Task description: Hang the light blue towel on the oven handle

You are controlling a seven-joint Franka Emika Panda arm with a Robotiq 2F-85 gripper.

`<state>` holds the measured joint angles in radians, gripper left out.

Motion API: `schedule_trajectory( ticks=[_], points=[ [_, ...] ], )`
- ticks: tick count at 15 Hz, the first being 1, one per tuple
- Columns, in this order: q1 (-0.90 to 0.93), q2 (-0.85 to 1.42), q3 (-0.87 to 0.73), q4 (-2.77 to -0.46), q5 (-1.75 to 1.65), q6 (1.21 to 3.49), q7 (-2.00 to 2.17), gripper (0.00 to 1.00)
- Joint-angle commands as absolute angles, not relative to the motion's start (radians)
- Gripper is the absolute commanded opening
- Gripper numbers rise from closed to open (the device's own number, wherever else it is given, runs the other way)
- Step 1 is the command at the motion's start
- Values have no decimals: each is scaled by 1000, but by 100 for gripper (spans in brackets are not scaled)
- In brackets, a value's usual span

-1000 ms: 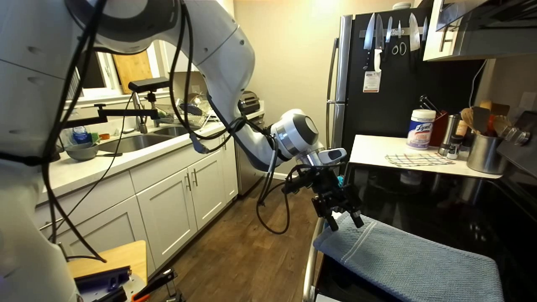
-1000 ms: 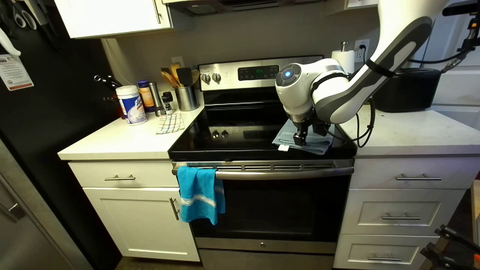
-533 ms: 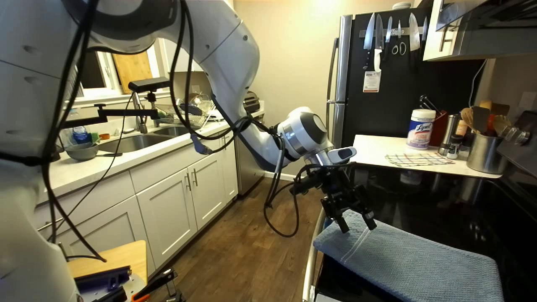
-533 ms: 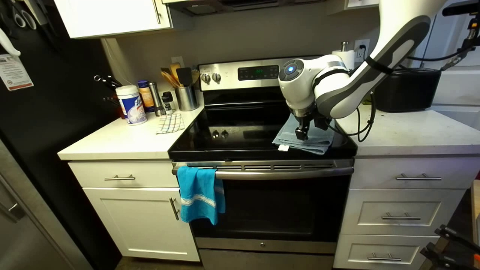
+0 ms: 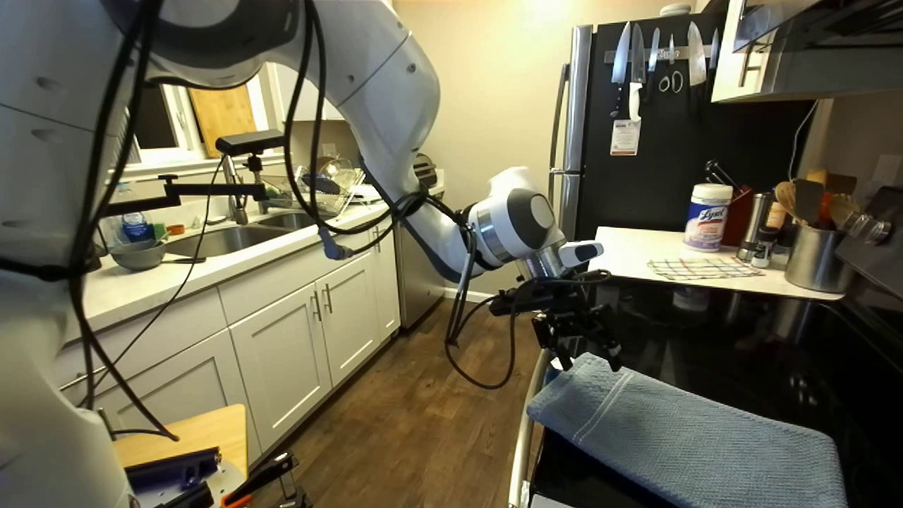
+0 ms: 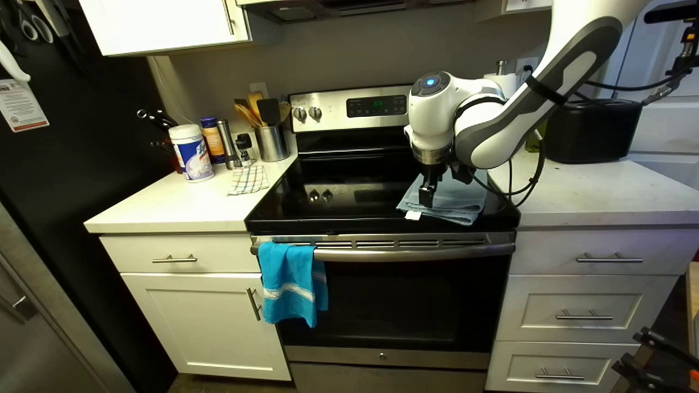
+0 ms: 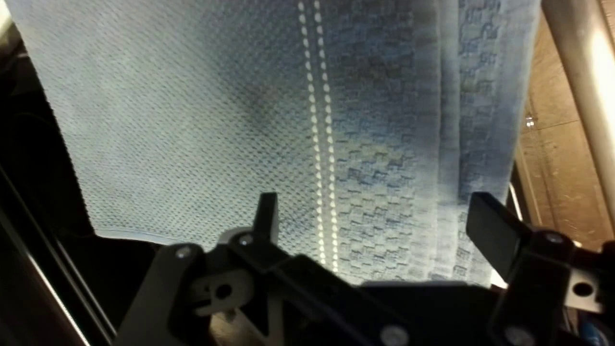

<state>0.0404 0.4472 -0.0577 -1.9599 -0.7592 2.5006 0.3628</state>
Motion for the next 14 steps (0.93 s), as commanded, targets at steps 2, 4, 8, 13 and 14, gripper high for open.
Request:
schedule_trajectory(
  ticks=[2, 4, 8, 13, 14],
  points=[
    [-3, 433, -32, -1986, -581, 2545, 138, 100],
    [-2, 432, -39, -1990, -527, 2534, 81, 100],
    [15, 428, -67, -1998, -485, 2517, 43, 100],
    [25, 428, -92, -2001, -495, 2509, 52, 100],
    [23, 429, -92, -2002, -492, 2511, 47, 100]
  ],
)
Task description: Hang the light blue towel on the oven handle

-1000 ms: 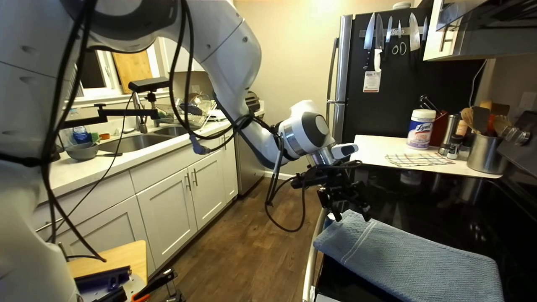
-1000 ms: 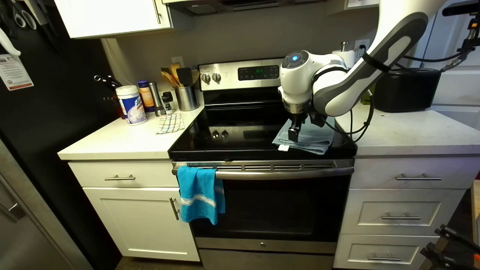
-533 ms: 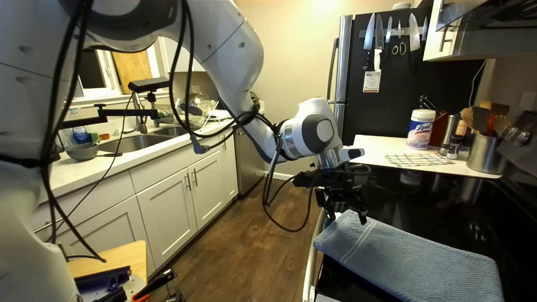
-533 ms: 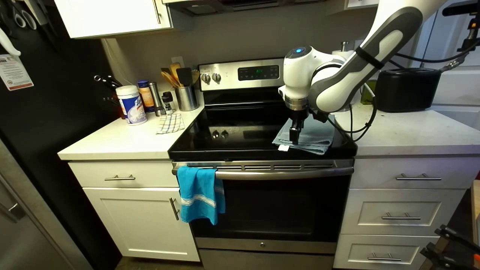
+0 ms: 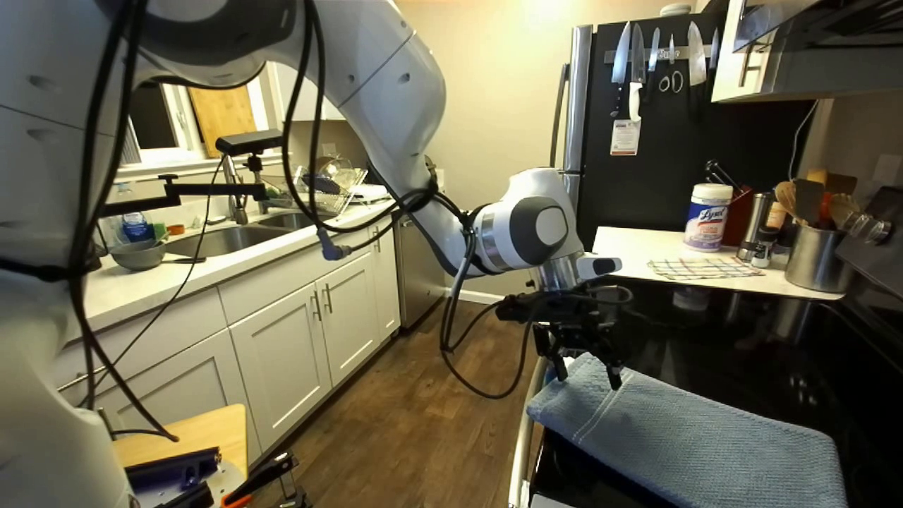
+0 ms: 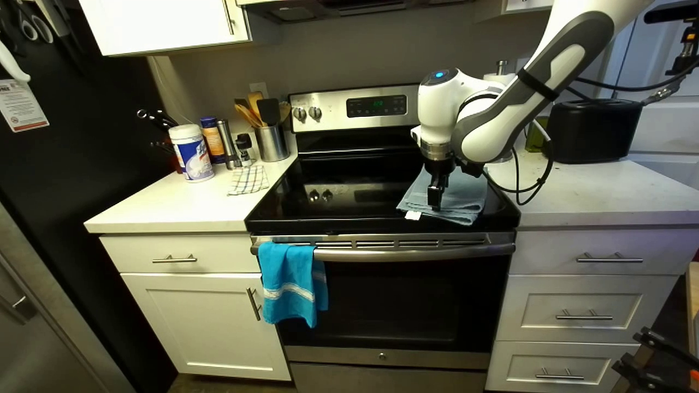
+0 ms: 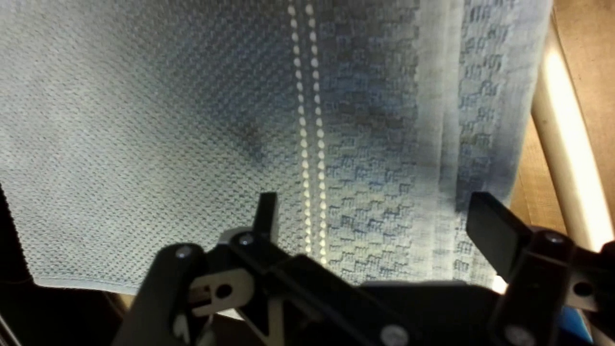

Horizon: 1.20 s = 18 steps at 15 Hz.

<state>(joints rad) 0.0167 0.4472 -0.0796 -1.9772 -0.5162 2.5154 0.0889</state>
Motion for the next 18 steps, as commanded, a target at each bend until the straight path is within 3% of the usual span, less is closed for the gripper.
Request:
schedule_trajectory(
  ticks=[1, 18],
  points=[
    [21, 429, -91, -2004, -489, 2513, 42, 100],
    [46, 435, -149, -2016, -543, 2502, 107, 100]
  ],
)
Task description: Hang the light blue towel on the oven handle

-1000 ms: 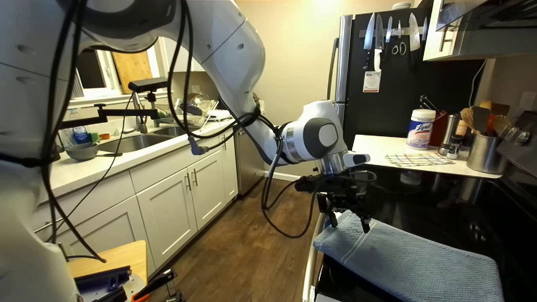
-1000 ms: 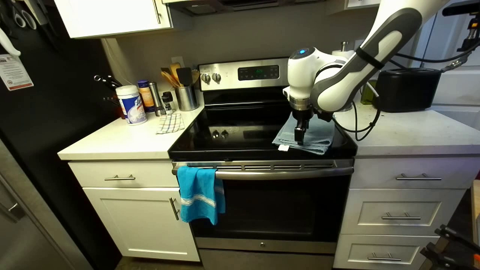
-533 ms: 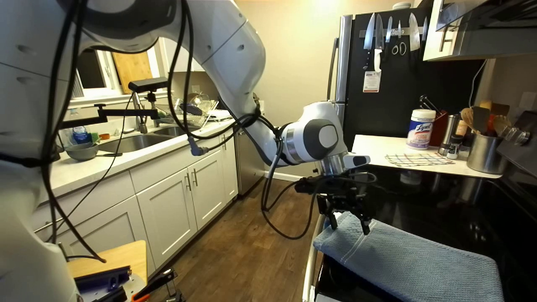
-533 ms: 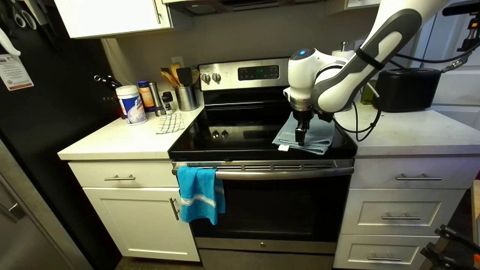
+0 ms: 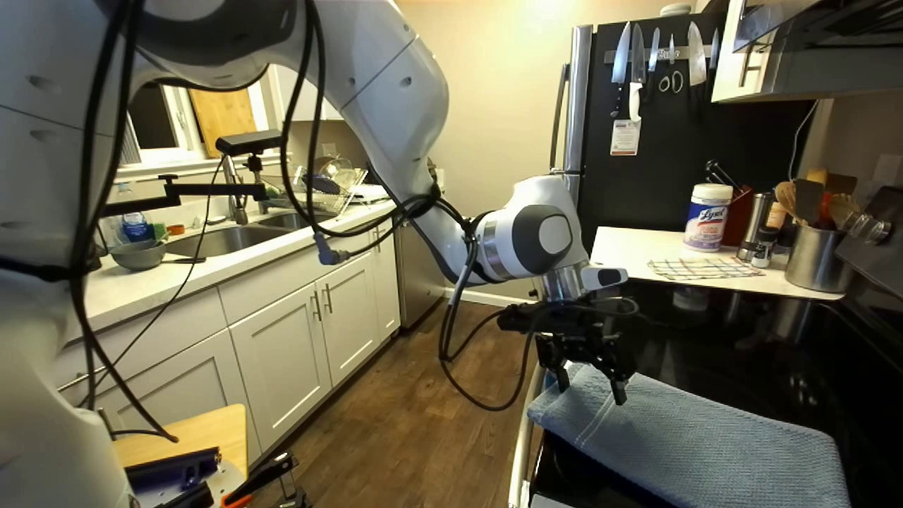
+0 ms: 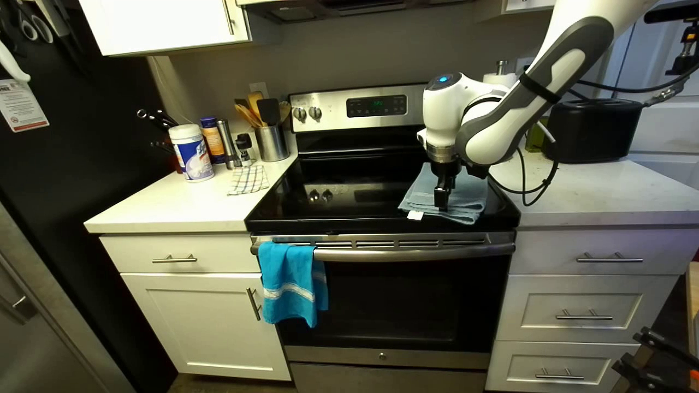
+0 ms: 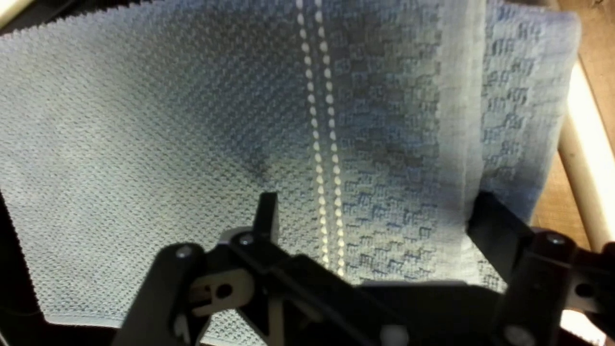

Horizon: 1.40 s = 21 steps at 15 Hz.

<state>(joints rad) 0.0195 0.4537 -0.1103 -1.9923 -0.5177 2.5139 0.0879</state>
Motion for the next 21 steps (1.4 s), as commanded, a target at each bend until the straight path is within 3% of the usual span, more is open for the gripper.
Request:
schedule_trajectory(
  ticks=[1, 12, 13, 14, 21],
  points=[
    [54, 433, -162, -2016, -560, 2500, 120, 100],
    [94, 422, -217, -2018, -742, 2474, 250, 100],
    [92, 421, -213, -2018, -744, 2477, 249, 75],
    [91, 421, -211, -2017, -750, 2478, 248, 73],
    [89, 425, -200, -2007, -746, 2470, 242, 26]
  ],
)
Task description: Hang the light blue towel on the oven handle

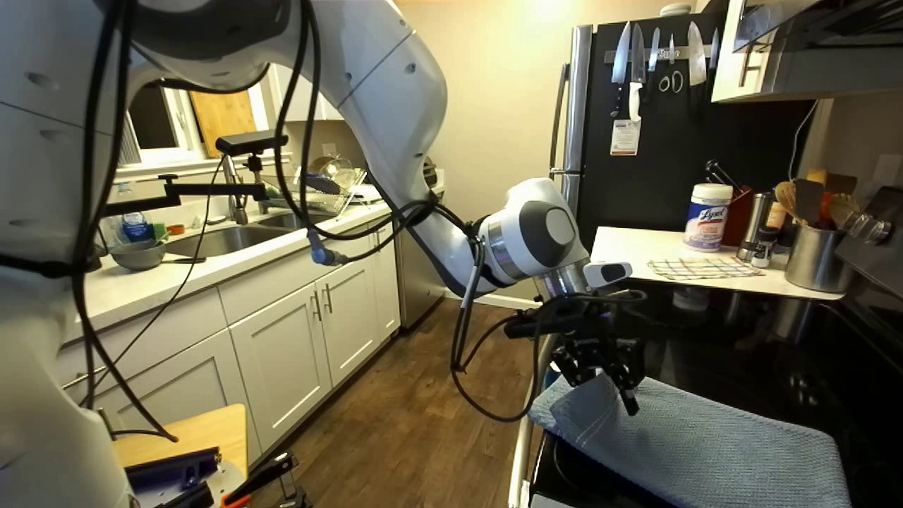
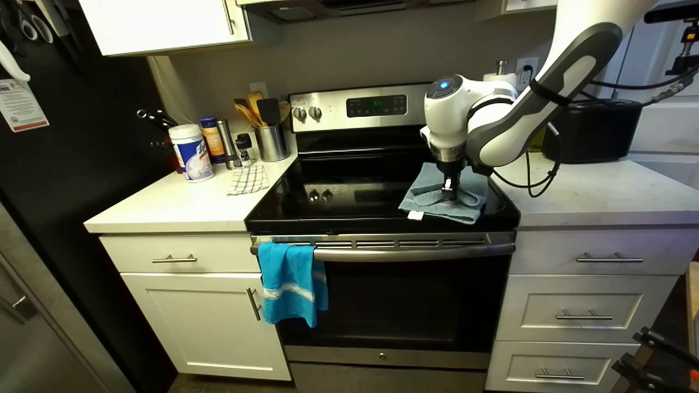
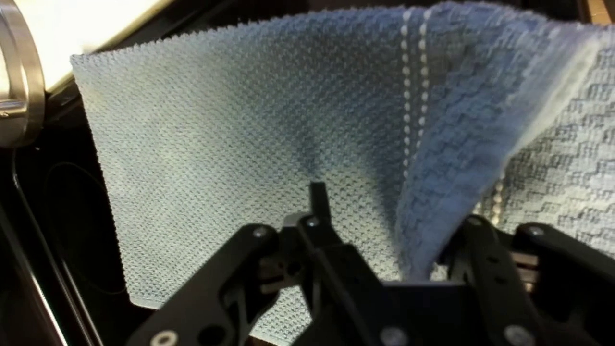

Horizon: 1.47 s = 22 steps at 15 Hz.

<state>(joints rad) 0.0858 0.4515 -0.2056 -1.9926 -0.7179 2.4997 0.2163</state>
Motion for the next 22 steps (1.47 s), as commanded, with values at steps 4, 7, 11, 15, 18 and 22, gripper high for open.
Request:
schedule_trajectory(
  ticks=[4, 7, 11, 15, 18, 22],
  points=[
    [91, 424, -198, -2001, -748, 2458, 243, 2],
    [90, 424, -193, -1990, -747, 2440, 241, 0],
    [85, 408, -189, -1981, -746, 2423, 231, 2],
    [74, 359, -192, -1987, -751, 2411, 224, 2],
    [65, 299, -198, -2002, -770, 2395, 223, 2],
    [33, 201, -181, -2026, -748, 2381, 185, 2]
  ],
)
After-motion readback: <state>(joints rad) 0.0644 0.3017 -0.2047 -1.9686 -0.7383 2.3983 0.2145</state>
